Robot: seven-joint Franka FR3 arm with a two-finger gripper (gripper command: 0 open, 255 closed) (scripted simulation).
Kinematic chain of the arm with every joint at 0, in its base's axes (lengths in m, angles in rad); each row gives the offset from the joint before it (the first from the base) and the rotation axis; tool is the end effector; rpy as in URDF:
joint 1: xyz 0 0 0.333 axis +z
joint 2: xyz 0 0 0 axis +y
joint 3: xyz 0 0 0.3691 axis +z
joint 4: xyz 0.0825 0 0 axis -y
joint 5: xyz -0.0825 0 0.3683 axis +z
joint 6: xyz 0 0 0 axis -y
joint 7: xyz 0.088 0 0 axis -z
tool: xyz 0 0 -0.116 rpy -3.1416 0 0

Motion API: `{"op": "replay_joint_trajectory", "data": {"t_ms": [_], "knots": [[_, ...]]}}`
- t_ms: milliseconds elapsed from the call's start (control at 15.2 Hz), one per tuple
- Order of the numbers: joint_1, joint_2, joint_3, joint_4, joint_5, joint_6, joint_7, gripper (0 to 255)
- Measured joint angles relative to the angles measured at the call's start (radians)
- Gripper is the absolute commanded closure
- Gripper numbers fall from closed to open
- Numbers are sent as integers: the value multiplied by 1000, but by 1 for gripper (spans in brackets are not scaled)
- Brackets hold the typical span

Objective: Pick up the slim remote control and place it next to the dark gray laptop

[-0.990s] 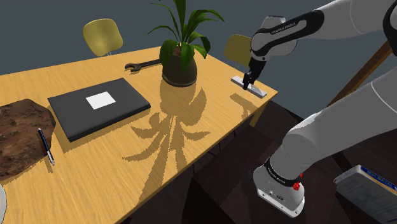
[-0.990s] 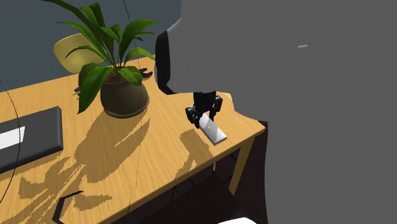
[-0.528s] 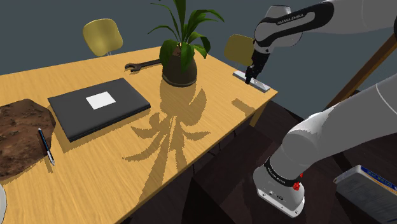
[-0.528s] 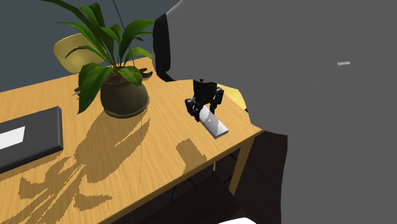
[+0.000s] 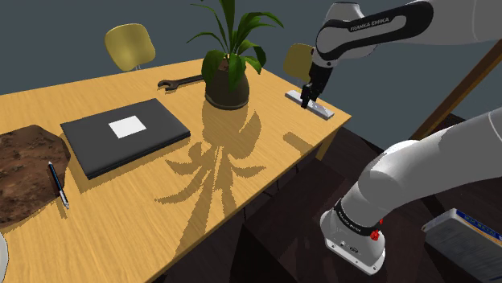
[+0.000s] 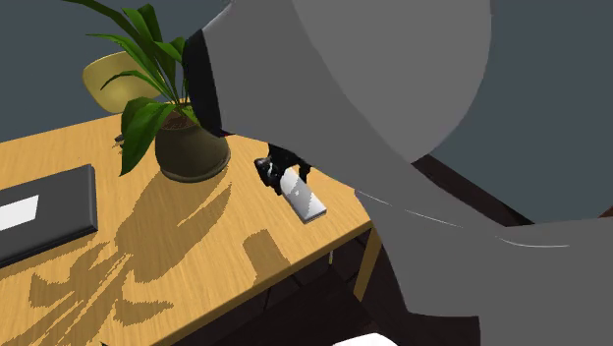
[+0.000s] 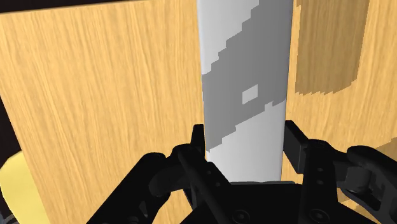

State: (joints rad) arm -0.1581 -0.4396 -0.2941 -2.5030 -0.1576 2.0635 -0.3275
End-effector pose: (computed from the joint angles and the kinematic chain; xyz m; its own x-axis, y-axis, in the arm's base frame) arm 0.3274 -0.1786 0.4768 0.9996 -0.0217 -0.0163 -0.0215 -0.9997 0.0094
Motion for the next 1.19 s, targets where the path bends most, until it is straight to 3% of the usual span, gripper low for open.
{"op": "replay_joint_trajectory", "data": {"t_ms": [594, 1188], "knots": [[101, -75, 177, -74, 80, -15, 226, 255], [219, -38, 358, -35, 182, -21, 455, 255]]}}
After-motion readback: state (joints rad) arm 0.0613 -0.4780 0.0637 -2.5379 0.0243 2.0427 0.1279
